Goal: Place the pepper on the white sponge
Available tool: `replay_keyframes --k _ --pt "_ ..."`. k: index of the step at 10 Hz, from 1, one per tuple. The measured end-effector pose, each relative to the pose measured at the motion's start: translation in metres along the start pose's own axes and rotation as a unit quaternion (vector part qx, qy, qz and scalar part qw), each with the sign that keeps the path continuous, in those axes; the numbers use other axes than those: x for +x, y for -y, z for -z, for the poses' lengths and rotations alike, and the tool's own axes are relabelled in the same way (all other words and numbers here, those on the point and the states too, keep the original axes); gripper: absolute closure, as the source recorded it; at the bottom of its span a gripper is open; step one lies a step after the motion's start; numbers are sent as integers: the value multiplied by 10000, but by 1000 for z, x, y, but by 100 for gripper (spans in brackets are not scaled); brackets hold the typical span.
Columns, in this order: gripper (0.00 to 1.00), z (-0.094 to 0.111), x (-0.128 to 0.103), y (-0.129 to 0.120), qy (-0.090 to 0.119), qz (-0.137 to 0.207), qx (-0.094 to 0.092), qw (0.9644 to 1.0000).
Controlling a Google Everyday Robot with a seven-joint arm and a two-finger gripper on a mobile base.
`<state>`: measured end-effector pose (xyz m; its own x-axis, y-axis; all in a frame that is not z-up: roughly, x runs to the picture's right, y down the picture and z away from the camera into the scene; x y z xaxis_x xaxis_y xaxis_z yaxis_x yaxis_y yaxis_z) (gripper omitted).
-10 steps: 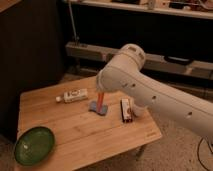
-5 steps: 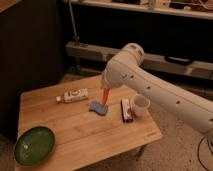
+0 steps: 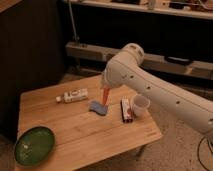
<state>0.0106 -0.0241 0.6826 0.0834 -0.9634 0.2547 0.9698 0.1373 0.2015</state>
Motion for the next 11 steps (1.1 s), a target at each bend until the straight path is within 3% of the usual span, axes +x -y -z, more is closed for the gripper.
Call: replay_keyframes --k 3,4,6,8,11 --pt "100 -36 25 25 44 5 160 9999" --pt "100 -52 28 34 83 81 116 9999" --pt "100 -71 26 37 150 187 -191 9995" --pt "100 -83 17 20 264 134 -505 9983" --pt "100 -110 2 -5 424 39 -617 9972"
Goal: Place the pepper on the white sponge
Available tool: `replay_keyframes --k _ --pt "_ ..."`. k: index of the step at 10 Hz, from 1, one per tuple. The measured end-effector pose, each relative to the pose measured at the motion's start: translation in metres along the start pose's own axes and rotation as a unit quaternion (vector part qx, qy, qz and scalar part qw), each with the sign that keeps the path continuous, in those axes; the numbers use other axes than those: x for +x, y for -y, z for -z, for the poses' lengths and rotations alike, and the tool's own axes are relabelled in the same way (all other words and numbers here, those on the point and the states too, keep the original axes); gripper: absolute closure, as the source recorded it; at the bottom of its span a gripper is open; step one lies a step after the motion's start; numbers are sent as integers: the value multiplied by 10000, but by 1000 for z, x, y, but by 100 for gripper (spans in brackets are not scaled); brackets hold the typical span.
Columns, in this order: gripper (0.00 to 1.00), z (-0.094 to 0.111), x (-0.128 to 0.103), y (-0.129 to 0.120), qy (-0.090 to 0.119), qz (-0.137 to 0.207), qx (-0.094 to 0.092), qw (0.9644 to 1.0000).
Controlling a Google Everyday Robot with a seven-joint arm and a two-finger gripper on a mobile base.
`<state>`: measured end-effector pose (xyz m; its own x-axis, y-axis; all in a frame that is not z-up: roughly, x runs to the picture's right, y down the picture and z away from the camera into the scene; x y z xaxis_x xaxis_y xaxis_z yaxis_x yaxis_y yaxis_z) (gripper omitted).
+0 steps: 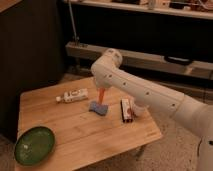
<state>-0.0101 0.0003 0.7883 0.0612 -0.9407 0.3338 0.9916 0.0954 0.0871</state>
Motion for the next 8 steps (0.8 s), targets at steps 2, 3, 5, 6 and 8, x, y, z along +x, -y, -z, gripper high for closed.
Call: replay_keyframes --k 2,3,5,6,8 --pt "100 -10 -1 11 31 204 54 9998" --pt "100 -19 0 23 81 349 83 9993" --pt "100 -37 0 36 231 498 73 9985" --pt "100 -47 -1 37 293 533 38 9981" --pt "100 -63 -8 35 393 567 -28 9976"
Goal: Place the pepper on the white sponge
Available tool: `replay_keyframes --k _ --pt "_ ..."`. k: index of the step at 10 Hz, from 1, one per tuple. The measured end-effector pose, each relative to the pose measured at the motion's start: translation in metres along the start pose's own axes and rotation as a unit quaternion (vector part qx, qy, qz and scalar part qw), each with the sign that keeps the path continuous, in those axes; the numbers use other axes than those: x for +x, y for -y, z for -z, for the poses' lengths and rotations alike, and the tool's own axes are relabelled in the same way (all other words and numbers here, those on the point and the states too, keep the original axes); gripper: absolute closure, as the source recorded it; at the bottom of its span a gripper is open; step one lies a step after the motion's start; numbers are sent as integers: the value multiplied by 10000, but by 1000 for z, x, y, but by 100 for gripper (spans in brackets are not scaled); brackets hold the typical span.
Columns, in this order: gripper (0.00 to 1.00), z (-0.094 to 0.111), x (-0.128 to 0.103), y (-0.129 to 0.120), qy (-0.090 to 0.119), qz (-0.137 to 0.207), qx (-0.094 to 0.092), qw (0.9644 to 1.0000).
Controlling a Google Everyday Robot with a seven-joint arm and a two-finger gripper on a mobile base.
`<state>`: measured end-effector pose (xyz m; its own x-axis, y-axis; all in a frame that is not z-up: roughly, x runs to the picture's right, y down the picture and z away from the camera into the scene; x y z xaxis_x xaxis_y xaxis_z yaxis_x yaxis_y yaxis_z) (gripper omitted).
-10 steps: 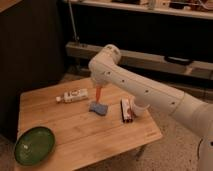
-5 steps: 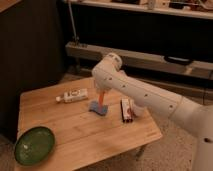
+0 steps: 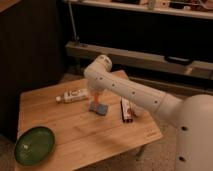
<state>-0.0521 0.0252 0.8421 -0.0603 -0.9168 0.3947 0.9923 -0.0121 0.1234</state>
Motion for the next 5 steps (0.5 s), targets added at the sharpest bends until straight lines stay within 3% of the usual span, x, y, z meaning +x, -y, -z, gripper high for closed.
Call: replay_keyframes --k 5 --pt "100 -26 -2 -6 94 32 -19 9999"
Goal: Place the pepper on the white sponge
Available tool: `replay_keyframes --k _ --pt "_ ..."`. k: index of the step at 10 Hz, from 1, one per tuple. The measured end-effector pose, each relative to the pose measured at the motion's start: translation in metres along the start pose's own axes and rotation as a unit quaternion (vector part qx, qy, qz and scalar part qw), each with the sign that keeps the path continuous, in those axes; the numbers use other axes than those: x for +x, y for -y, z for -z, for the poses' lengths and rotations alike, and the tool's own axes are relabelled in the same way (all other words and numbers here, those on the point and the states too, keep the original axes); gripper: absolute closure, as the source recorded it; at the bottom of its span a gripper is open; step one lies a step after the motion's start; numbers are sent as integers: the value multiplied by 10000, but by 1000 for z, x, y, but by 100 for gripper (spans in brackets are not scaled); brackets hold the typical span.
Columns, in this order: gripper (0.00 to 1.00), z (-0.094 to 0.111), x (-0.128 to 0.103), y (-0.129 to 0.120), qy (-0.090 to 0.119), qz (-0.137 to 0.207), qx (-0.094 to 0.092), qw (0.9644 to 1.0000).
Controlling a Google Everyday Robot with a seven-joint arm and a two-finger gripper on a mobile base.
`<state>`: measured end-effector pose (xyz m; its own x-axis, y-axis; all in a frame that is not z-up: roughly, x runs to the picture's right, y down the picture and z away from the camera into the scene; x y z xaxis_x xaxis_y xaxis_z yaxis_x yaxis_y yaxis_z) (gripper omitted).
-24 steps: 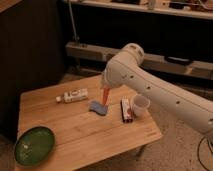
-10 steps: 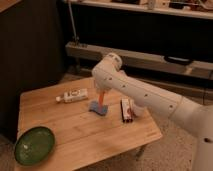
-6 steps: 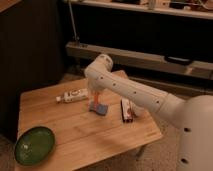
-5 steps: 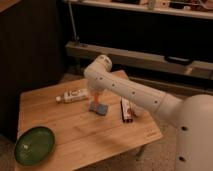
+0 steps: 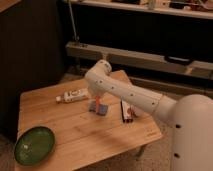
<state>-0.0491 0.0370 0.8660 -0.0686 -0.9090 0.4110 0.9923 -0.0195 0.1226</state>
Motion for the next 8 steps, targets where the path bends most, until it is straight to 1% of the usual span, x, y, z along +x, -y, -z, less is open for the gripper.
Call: replay_keyframes --k 2,5,8 --pt "100 -4 3 5 10 39 8 10000" --pt "100 -16 3 4 80 57 1 10000" --pt "100 -28 -2 -3 175 7 -18 9998"
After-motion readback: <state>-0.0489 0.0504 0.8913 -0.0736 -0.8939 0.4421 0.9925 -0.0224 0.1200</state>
